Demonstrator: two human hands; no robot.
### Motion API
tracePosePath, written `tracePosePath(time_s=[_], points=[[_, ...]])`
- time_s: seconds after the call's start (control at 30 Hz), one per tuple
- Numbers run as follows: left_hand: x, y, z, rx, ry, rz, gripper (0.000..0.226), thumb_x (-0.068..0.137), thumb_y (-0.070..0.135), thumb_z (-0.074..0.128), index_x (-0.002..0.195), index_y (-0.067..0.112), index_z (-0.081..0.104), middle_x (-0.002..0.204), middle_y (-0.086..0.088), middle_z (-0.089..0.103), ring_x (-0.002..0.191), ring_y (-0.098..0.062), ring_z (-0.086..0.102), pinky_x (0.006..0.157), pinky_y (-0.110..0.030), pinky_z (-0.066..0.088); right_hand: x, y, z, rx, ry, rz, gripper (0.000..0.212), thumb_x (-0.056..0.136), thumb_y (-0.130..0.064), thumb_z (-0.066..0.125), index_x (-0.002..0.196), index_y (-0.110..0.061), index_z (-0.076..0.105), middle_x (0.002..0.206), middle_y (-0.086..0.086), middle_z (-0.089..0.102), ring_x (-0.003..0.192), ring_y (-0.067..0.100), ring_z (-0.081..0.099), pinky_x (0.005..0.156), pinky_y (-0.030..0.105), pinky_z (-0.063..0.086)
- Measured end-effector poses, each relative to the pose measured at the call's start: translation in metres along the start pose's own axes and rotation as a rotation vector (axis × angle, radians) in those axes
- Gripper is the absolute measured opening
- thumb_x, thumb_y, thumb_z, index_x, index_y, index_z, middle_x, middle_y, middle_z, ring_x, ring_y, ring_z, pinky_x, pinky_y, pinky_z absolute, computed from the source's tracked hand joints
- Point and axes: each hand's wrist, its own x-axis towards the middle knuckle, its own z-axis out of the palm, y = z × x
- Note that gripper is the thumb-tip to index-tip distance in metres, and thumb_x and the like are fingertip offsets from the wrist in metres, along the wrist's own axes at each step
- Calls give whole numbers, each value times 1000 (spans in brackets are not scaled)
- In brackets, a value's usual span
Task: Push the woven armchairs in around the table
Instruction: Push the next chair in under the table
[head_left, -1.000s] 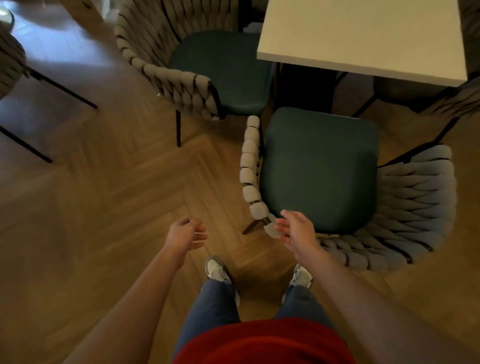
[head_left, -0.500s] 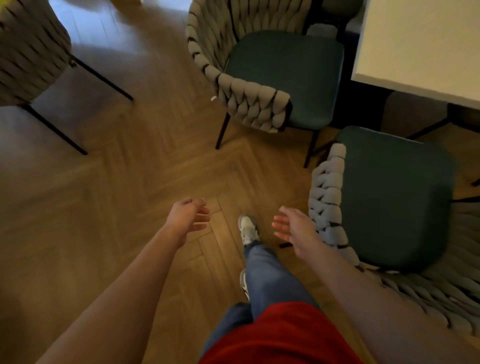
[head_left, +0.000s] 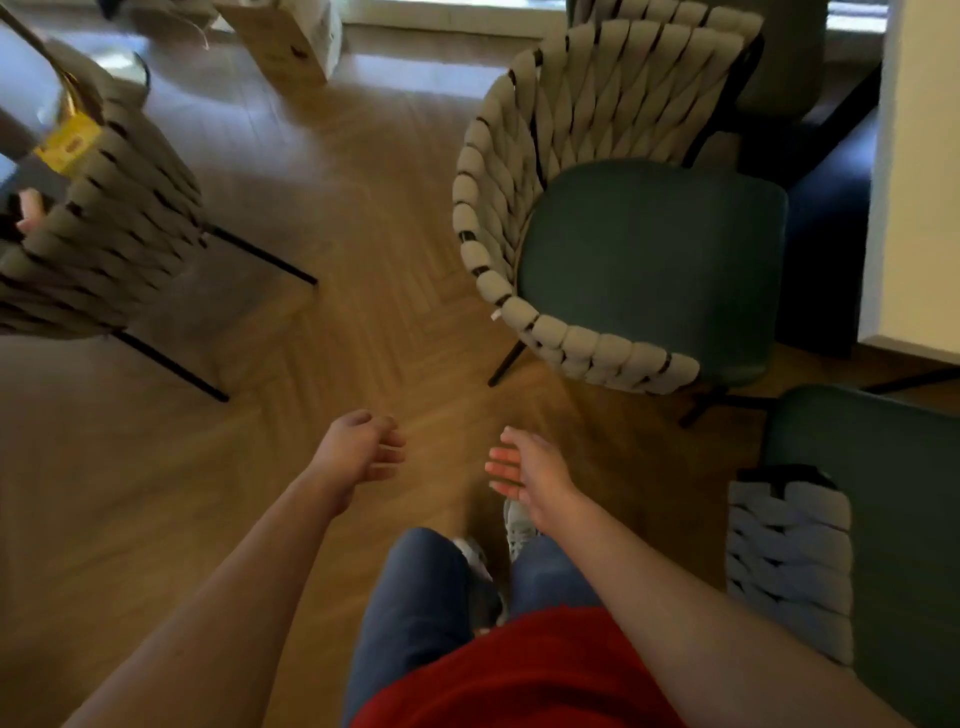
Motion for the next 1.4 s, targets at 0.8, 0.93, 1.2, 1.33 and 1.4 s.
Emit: tracePosePath(time_s=[0.8, 0.93, 1.2, 1.33, 1.4], points=[[277, 351, 4, 721, -495, 207, 18, 99, 22, 54, 109, 9, 60, 90, -12, 65, 75, -22, 64, 55, -29, 47, 150, -185, 182, 1381, 368, -83, 51, 95, -44, 54, 135, -13, 47, 107, 14, 60, 97, 31, 60, 95, 48, 49], [306, 388, 34, 811, -514, 272, 20, 98, 27, 55, 110, 11, 58, 97, -13, 65, 82, -24, 65, 58, -32, 49, 171, -195, 191, 1508, 545, -54, 52, 91, -50, 57, 132, -18, 53, 120, 13, 62, 111, 33, 60, 83, 46, 55], [368, 465, 99, 1007, -474, 331, 27, 94, 34, 58, 109, 14, 50, 99, -13, 62, 89, -32, 64, 78, -54, 59, 191, -223, 190, 1658, 786, -95, 36, 99, -40, 48, 129, -22, 56, 122, 2, 64, 104, 21, 61, 81, 40, 53], [384, 490, 113, 1095, -511, 327, 38, 95, 35, 59, 123, 14, 44, 104, -15, 61, 89, -32, 66, 64, -45, 58, 191, -232, 192, 1717, 935, -7, 41, 89, -42, 61, 124, -23, 58, 121, 5, 66, 104, 26, 64, 83, 41, 55], [391, 500, 121, 1135, -539, 346, 38, 96, 33, 56, 125, 13, 41, 102, -15, 61, 89, -33, 66, 67, -47, 59, 194, -238, 193, 1771, 979, -9, 48, 89, -42, 62, 130, -18, 54, 117, 5, 65, 102, 26, 64, 83, 40, 54]])
